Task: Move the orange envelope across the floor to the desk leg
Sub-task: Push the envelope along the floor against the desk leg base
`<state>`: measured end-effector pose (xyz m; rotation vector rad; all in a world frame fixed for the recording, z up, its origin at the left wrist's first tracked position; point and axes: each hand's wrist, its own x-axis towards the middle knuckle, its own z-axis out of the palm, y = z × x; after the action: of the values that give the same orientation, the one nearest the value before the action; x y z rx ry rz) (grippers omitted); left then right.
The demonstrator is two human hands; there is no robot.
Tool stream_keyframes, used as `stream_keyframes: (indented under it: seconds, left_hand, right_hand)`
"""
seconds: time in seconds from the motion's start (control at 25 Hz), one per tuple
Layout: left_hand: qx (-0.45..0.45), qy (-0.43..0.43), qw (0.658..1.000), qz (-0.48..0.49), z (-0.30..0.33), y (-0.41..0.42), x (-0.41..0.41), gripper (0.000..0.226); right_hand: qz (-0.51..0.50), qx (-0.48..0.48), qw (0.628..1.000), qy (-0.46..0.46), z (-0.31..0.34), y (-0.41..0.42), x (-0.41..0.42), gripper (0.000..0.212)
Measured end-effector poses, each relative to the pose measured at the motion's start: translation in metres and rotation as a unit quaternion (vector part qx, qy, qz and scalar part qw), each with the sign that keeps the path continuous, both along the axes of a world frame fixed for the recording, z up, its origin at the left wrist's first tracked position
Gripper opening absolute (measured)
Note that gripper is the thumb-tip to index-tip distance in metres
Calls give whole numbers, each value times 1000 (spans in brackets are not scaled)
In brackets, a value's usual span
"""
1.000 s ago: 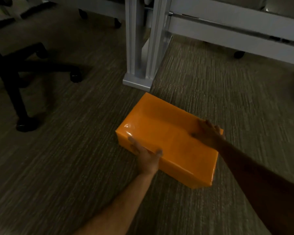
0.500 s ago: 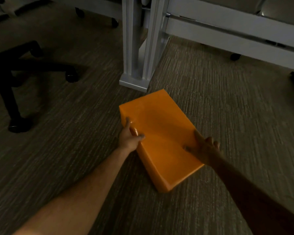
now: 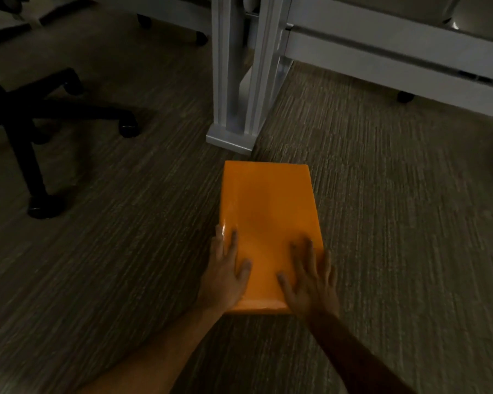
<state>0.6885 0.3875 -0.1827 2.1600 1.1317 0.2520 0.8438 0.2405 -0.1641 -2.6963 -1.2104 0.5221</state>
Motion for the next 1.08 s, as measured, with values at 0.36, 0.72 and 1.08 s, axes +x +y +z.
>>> stream_keyframes:
  seconds: [0.36, 0.72, 1.08]
  left_hand:
    - [10, -6, 999, -34, -7, 17, 6, 80]
    - [13, 21, 993, -114, -11, 98, 66, 78]
    - [104, -7, 988, -110, -16, 185, 163, 73]
  right_hand:
    - [141, -58, 988, -5, -7, 0, 18, 129]
    - [45, -13, 999, -22, -9, 49, 38, 124]
    - [1, 20, 998, -53, -24, 127, 120, 119]
